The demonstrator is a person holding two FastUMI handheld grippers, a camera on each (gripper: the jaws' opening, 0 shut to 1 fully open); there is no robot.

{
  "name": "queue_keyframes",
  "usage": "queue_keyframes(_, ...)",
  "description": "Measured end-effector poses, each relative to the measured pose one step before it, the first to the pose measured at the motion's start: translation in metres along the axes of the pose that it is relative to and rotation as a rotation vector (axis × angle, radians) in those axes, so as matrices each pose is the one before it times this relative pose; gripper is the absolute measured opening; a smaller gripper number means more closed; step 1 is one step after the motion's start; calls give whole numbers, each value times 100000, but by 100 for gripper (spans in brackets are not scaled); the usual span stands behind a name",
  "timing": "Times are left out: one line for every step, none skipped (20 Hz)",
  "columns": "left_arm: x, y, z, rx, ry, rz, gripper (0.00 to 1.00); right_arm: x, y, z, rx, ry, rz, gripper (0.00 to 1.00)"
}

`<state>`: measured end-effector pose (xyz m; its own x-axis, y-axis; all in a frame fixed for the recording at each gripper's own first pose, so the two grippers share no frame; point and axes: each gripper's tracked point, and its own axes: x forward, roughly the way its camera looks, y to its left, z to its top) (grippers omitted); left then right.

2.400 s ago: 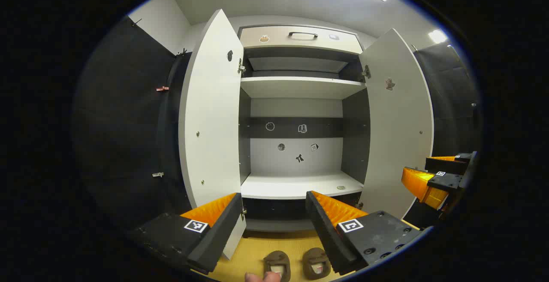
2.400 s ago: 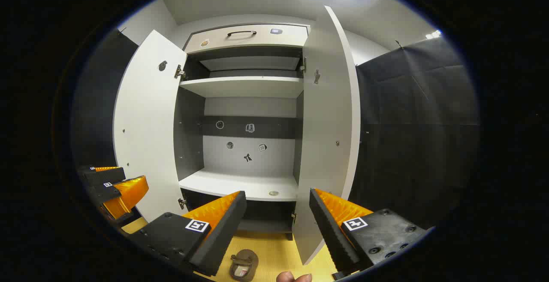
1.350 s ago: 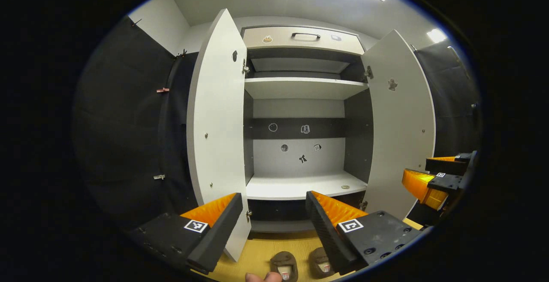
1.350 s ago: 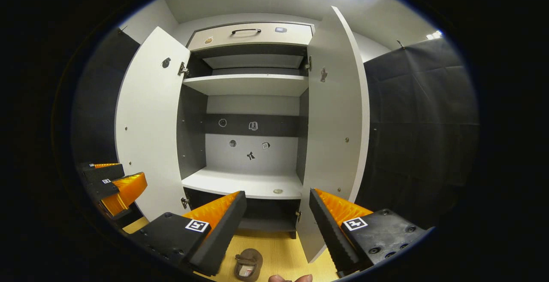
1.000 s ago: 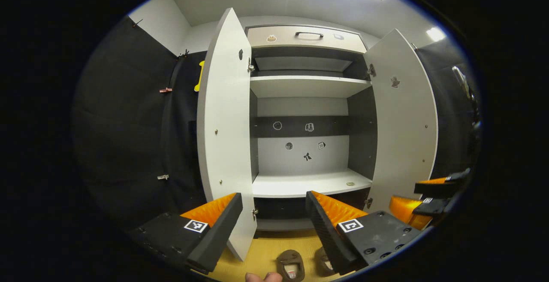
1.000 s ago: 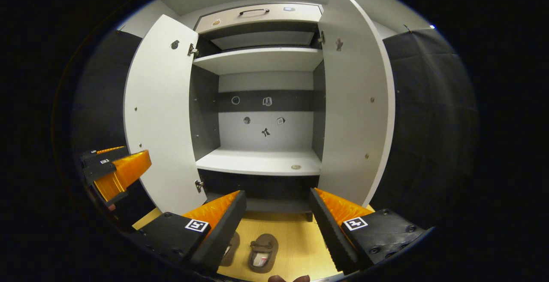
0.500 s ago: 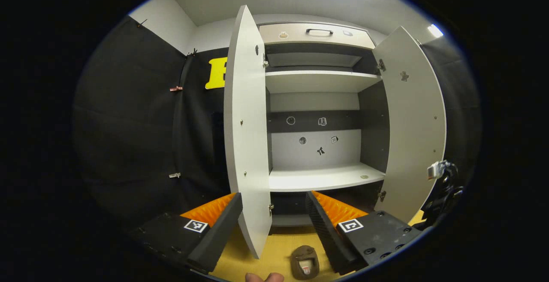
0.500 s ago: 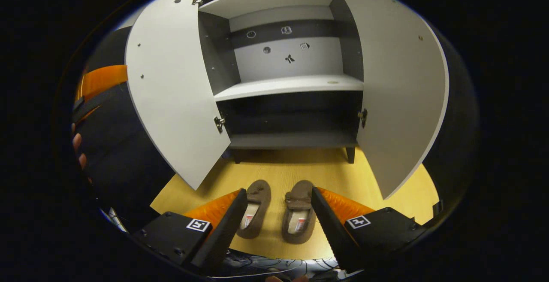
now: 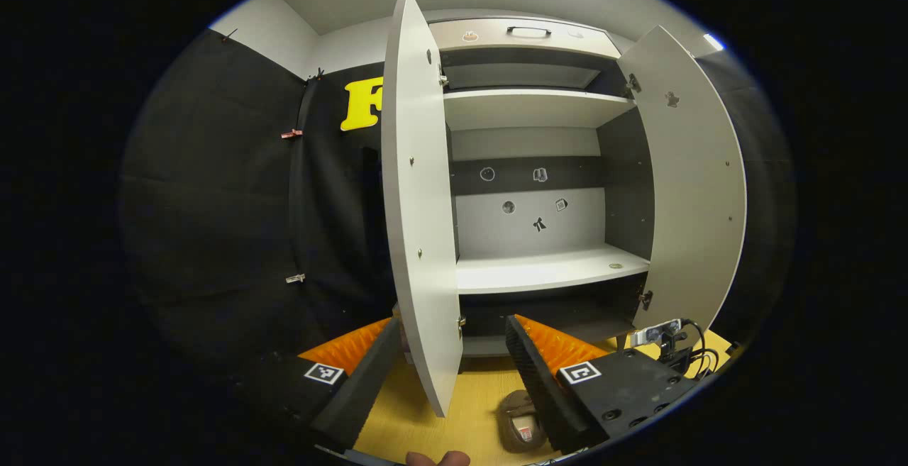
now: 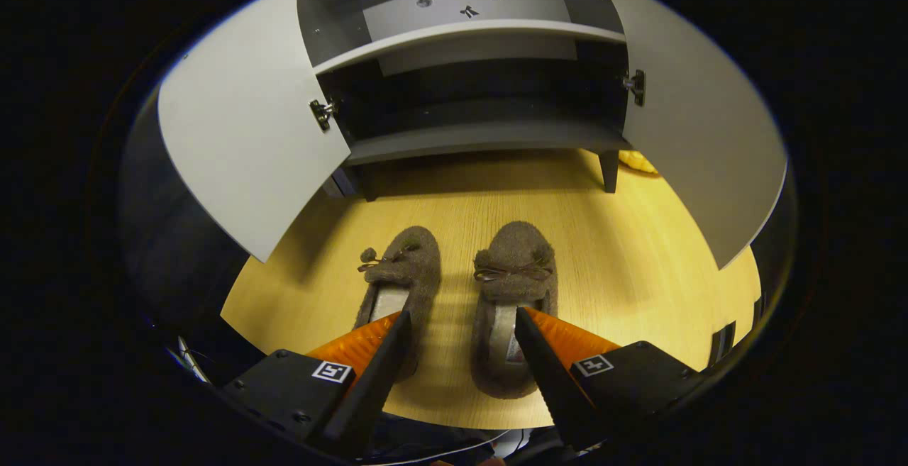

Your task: Grab one shoe with the right hand and put it into the shoe cabinet, grab the other shoe with the left hand and put it into the shoe cabinet; then close the right door with the right hand and the left door with the left hand.

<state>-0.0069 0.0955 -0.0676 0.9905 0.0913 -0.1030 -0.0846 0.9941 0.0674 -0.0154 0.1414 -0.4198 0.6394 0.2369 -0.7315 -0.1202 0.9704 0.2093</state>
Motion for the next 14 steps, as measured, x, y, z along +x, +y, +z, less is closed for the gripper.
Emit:
queue_keyframes(95, 47, -397, -474, 783, -141, 95, 807, -208, -398, 738, 1156, -438, 96)
queue_keyframes(148, 100, -393, -441, 767, -41, 95, 1205, -358, -159, 678, -166, -1054, 95)
queue_keyframes(141, 32, -318, -248, 726, -154, 95, 1050, -213, -5, 568, -442, -318, 95)
queue_keyframes(7, 146, -393, -109, 545, 224, 95, 1077, -228, -97, 463, -628, -835, 92)
queue_keyframes(67, 219, -243, -71, 274, 488, 95, 870, -166, 255, 1382, -1015, -517, 85)
queue_keyframes(52, 215, -277, -59, 207, 448, 95, 864, -183, 244, 1072, -786, -1019, 81)
queue_keyframes(-8, 180, -230, -107, 257, 303, 95, 799, -294, 226, 703, -777, -1548, 75)
queue_keyframes(45, 120, -270, -158, 346, 96, 95, 836, 14, 278, 622, -1197, -920, 71)
queue_keyframes(-38, 133, -304, -55, 474, 141, 95, 776, -76, 320, 88, -1487, -1387, 69)
queue_keyframes(-3, 36, -352, 217, 391, 135, 95, 517, -232, 298, -501, -1512, -1832, 69)
queue_keyframes(52, 69, -228, 315, 345, 296, 95, 439, -411, 90, -224, -1599, -2256, 58)
queue_keyframes(38, -13, -350, 231, 660, -15, 95, 615, -405, 118, -1076, -1261, -2719, 51)
queue_keyframes(-16, -116, -341, 25, 711, -164, 95, 339, -466, 95, -1629, -1467, -2445, 34)
queue_keyframes(-22, -93, -282, -310, 483, -17, 95, -88, 237, 64, -998, -1120, 524, 26)
